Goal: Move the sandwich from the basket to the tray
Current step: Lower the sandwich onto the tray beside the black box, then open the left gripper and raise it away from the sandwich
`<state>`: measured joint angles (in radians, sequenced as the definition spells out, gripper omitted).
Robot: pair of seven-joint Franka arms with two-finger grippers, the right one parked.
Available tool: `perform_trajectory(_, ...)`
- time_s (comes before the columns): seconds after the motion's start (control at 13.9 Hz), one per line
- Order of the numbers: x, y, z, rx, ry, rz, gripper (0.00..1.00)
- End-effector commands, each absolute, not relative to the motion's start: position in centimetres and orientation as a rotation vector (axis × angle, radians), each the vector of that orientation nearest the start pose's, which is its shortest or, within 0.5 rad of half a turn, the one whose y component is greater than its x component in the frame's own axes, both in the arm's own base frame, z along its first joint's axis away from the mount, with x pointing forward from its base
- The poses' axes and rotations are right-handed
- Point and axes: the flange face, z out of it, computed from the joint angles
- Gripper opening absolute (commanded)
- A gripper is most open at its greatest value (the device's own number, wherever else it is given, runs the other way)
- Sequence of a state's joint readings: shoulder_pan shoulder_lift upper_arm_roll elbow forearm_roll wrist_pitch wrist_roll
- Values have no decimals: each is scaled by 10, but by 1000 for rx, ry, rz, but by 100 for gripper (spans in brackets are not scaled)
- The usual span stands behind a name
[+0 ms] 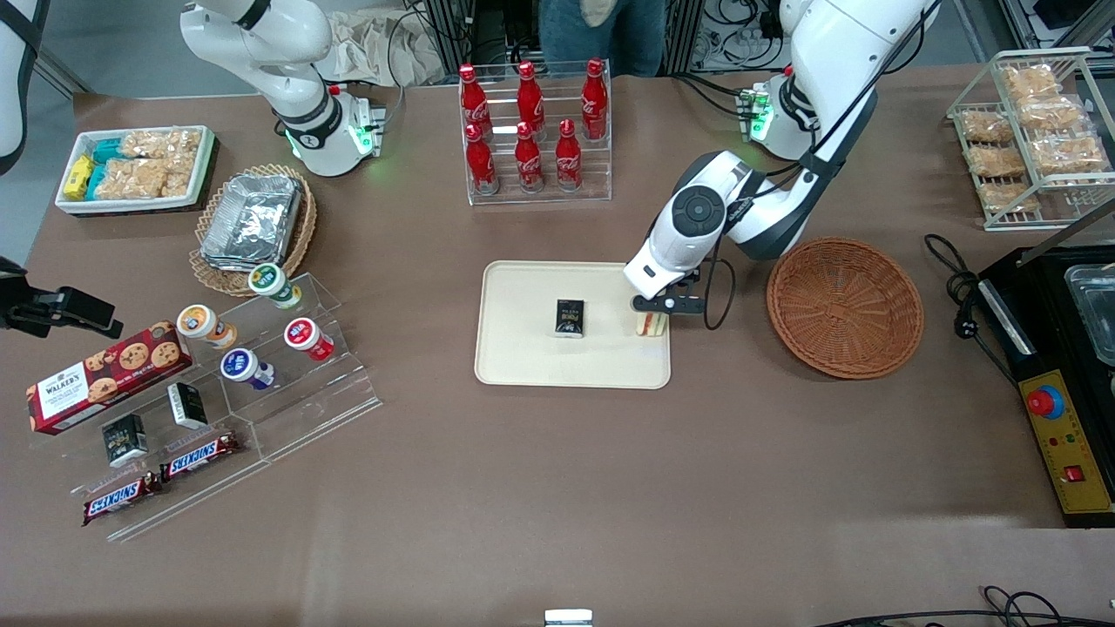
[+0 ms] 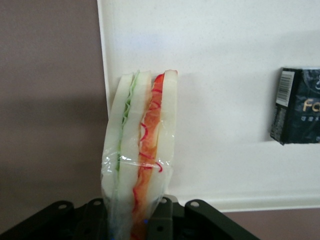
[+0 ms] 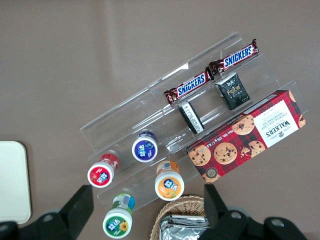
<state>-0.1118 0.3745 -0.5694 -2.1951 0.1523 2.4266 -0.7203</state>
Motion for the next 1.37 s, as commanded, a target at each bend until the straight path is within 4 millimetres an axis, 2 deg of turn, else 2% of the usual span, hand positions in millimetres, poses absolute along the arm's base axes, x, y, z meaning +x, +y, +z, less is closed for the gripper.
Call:
perform_trajectory(0.0,431,-359,221,-3128,38,113,0)
perform_trajectory(0.07,431,-360,214,-3111,47,102,53)
perform_trajectory(0.14,433,-363,212,-3107,73,85,100)
perform_trajectory(0.36,443,-366,209,-3118,48,104,100)
perform_trajectory(0.51,443,-366,220,-3110,28,88,100)
perform_trajectory(0.65,424,-378,261,-3027,61,76,100)
perform_trajectory(0.72,418,-376,275,-2977,69,99,100)
perform_trajectory(0.87,422,-375,321,-2972,30,108,100)
perform_trajectory(0.94,430,-373,354,-2985,52,130,100)
perform_trajectory(1.01,448,-362,378,-2987,63,150,100)
perform_trajectory(1.08,468,-343,397,-2970,66,188,100)
perform_trajectory(1.15,481,-336,422,-2986,82,215,100)
perform_trajectory(1.23,497,-321,442,-3016,56,244,100)
perform_trajectory(1.3,514,-299,463,-3045,13,246,100)
